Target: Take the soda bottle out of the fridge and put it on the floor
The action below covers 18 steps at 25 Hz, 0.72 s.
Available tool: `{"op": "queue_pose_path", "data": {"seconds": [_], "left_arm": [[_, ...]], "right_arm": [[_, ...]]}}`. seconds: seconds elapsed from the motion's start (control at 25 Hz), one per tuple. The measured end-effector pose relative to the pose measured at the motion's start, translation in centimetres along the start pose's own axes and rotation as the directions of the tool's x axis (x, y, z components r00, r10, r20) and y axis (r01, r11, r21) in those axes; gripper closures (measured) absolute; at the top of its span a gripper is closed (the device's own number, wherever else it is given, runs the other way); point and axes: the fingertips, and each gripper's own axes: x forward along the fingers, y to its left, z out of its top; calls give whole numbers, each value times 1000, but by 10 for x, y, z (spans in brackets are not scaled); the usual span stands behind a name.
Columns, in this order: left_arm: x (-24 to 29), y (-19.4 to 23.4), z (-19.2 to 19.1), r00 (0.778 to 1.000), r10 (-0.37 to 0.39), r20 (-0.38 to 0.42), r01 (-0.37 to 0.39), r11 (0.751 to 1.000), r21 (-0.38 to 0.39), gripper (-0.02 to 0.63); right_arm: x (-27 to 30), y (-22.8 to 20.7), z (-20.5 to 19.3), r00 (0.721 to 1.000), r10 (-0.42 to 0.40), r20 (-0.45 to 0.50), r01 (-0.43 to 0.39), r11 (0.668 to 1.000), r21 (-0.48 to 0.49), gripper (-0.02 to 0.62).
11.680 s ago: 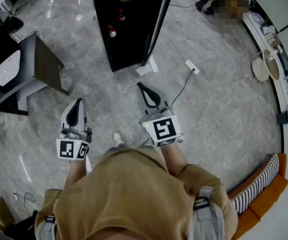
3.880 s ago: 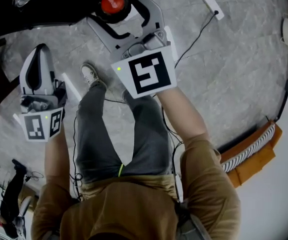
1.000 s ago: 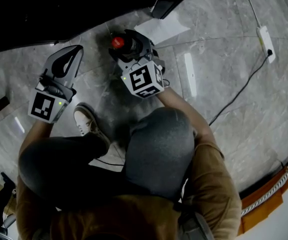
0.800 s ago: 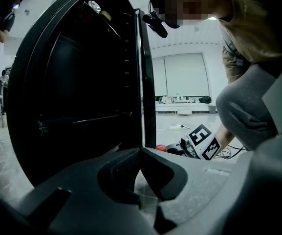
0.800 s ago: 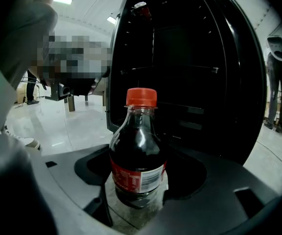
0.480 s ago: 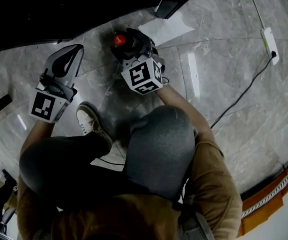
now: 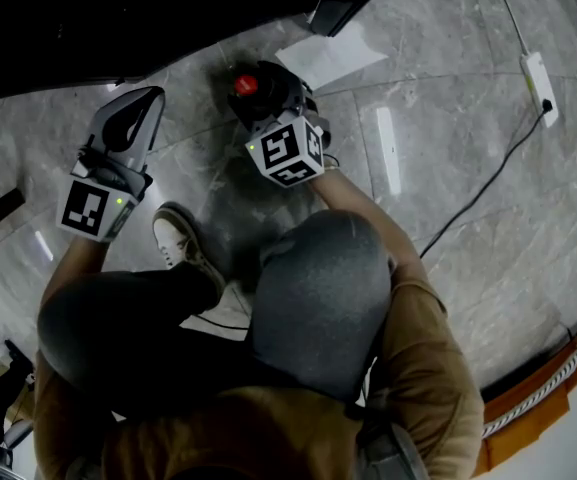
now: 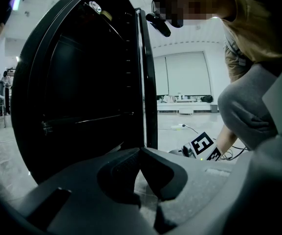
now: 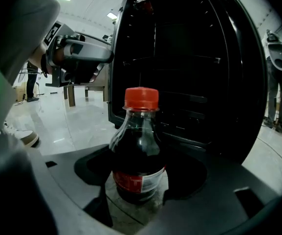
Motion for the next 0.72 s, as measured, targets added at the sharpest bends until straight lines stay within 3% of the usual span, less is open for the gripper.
{"op": "queue_pose_path", "data": {"seconds": [0.32, 0.6, 0.72], "left_arm": [[-2, 0, 9, 998, 12, 56, -11, 1000, -11, 604], [-1, 5, 6, 998, 24, 51, -24, 1000, -14, 604], [4, 2, 8, 997, -1, 82, 3, 1000, -27, 604]], "right_arm": [[-3, 0, -4, 1000, -10, -13, 10, 1000, -2, 298], [-9, 1, -8, 999, -11, -51, 8, 999, -53, 296], [-13, 1, -10, 998, -15, -68, 11, 998, -59, 296]]}}
